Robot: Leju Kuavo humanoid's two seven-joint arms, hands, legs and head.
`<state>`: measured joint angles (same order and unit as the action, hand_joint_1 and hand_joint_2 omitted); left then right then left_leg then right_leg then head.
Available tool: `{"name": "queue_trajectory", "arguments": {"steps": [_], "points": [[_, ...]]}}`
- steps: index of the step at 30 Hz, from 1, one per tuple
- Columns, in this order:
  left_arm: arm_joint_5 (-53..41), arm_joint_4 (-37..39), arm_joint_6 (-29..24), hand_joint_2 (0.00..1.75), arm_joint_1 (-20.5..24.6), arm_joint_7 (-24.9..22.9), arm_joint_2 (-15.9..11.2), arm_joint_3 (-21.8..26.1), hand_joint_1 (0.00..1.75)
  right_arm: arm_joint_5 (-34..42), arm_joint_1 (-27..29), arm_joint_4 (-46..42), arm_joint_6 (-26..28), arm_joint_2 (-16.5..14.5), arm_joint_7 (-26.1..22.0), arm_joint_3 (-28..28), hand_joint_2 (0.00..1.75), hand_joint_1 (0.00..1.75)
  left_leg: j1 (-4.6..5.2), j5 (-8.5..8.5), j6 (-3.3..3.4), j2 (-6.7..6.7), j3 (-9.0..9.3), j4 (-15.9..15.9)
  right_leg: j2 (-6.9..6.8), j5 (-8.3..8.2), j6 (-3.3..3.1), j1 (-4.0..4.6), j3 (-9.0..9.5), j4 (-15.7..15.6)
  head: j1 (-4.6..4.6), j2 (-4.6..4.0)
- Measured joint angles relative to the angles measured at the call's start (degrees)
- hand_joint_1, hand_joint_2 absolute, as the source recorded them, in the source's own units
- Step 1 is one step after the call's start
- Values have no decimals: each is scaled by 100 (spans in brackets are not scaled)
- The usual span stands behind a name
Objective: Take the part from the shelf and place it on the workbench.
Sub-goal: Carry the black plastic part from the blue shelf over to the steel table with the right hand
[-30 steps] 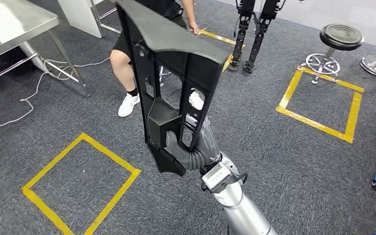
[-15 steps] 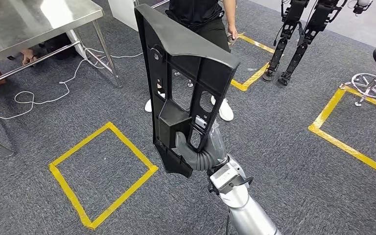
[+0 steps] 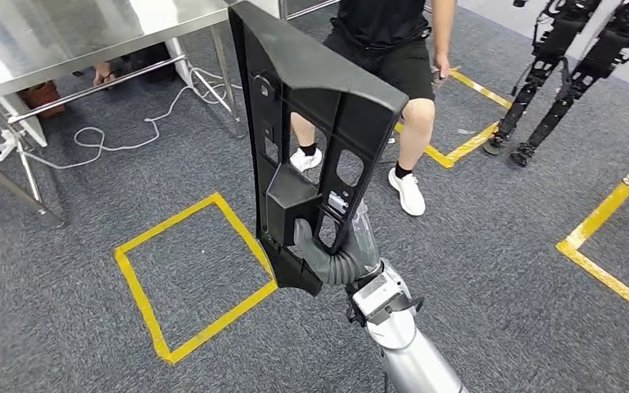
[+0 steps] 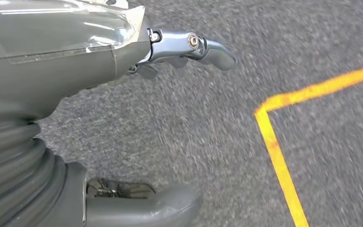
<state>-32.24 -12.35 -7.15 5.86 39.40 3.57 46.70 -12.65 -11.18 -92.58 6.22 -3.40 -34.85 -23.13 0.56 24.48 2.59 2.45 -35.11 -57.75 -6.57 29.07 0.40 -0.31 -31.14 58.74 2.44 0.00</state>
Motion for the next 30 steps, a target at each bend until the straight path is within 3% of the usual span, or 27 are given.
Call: {"name": "queue_trajectory", "arguments": {"steps": [1, 3, 5, 6, 7, 9, 10, 12, 14, 15, 17, 19, 21, 22, 23, 25, 26, 27, 30], "points": [[2, 0, 0, 175, -4, 3, 3, 1, 0, 2, 3, -7, 1, -1, -1, 7, 175, 175, -20, -33, 23, -72, 50, 63, 124, 61, 11, 0, -23, 97, 3, 0], [7, 0, -1, 175, 12, 13, 23, 1, 0, 5, 29, -10, 1, 16, -2, 26, 175, 175, -50, -71, 43, -223, 110, 129, 461, 296, -6, -24, -285, 660, 20, 0], [10, 0, -10, 175, 20, 19, 33, 4, 0, 2, 76, -2, 1, 43, -2, 52, 175, 175, -55, -69, 50, -401, 112, 126, 594, 501, -4, -46, -682, 1346, 29, 0], [12, 0, -19, 175, 13, 20, 40, 8, 0, -2, 92, 4, 1, 54, -2, 63, 175, 175, -56, -64, 46, -493, 115, 123, 608, 494, 28, -53, -796, 1476, 29, 0], [14, 0, -29, 175, 5, 21, 45, 13, 0, -4, 97, 9, 1, 60, -2, 71, 175, 175, -59, -58, 37, -579, 121, 117, 617, 402, 78, -60, -812, 1405, 29, 0], [11, 0, -57, 175, -6, 31, 62, 20, 0, -5, 90, 15, 1, 63, -2, 80, 175, 175, -75, -28, -6, -763, 133, 81, 702, 21, 191, -92, -549, 679, 28, 1], [7, -1, -78, 175, -6, 40, 64, 24, 0, -5, 83, 20, 1, 62, -1, 82, 175, 175, -74, -4, -42, -849, 123, 49, 811, -133, 211, -110, -407, 335, 30, 1], [-7, -1, -112, 175, -8, 55, 62, 30, 0, -3, 68, 30, 1, 57, -2, 88, 175, 175, -85, 36, -118, -978, 75, -13, 977, -257, 165, -123, -264, 8, 21, 2], [-17, 1, -125, 175, -27, 62, 61, 41, 0, -1, 52, 33, 1, 42, -3, 95, 175, 175, -112, 38, -178, -1072, 26, -29, 952, -254, 88, -110, -254, 19, 14, 2], [-24, 2, -125, 175, -40, 65, 63, 46, 0, -2, 44, 32, 1, 29, -1, 97, 175, 175, -120, 50, -205, -1039, 10, -54, 899, -256, 58, -114, -243, 13, 17, 2], [-47, 2, -125, 175, -38, 69, 63, 52, 0, -8, 34, 30, 3, 6, -2, 99, 175, 175, -118, 202, -259, -742, -125, -342, 781, -247, -10, -128, -202, -4, 1, 2], [-65, 2, -124, 175, -10, 70, 61, 54, 0, -16, 41, 28, 12, -1, -2, 103, 175, 175, -122, 512, -306, -378, -489, -1041, 641, -213, -69, -107, -171, -9, -13, 2], [-72, 2, -123, 175, -3, 70, 66, 55, 0, -20, 53, 28, 19, 1, -1, 107, 175, 175, -135, 674, -325, -268, -837, -1620, 496, -185, -101, -84, -157, -8, -12, 2], [-75, 2, -122, 175, -6, 69, 70, 55, 0, -21, 58, 28, 20, 1, 0, 107, 175, 175, -137, 612, -321, -257, -873, -1636, 440, -173, -106, -78, -150, -8, -12, 2], [-76, 2, -122, 175, -9, 69, 72, 55, 0, -21, 61, 27, 26, 0, 2, 109, 175, 175, -135, 453, -305, -251, -776, -1412, 396, -161, -106, -71, -138, -8, -11, 2], [-78, 0, -119, 175, -5, 70, 67, 56, 0, -2, 62, 11, 61, -13, 26, 116, 175, 175, -114, 100, -239, -201, -365, -632, 336, -134, -87, -51, -106, -10, -10, 2], [-78, -1, -115, 175, -3, 73, 65, 57, 0, 20, 61, 0, 91, -26, 47, 125, 175, 175, -93, 0, -203, -175, -194, -314, 314, -121, -69, -38, -96, -12, -9, 2], [-78, -2, -110, 175, 0, 74, 64, 58, 0, 47, 61, -10, 122, -44, 74, 136, 175, 175, -69, -26, -173, -153, -98, -142, 296, -109, -47, -29, -90, -15, -9, 2], [-79, -2, -96, 175, 1, 77, 67, 67, 0, 102, 66, -32, 189, -100, 144, 177, 175, 175, -42, -16, -90, -173, -28, -29, 277, -85, 34, -25, -60, -39, -7, 2]]}}
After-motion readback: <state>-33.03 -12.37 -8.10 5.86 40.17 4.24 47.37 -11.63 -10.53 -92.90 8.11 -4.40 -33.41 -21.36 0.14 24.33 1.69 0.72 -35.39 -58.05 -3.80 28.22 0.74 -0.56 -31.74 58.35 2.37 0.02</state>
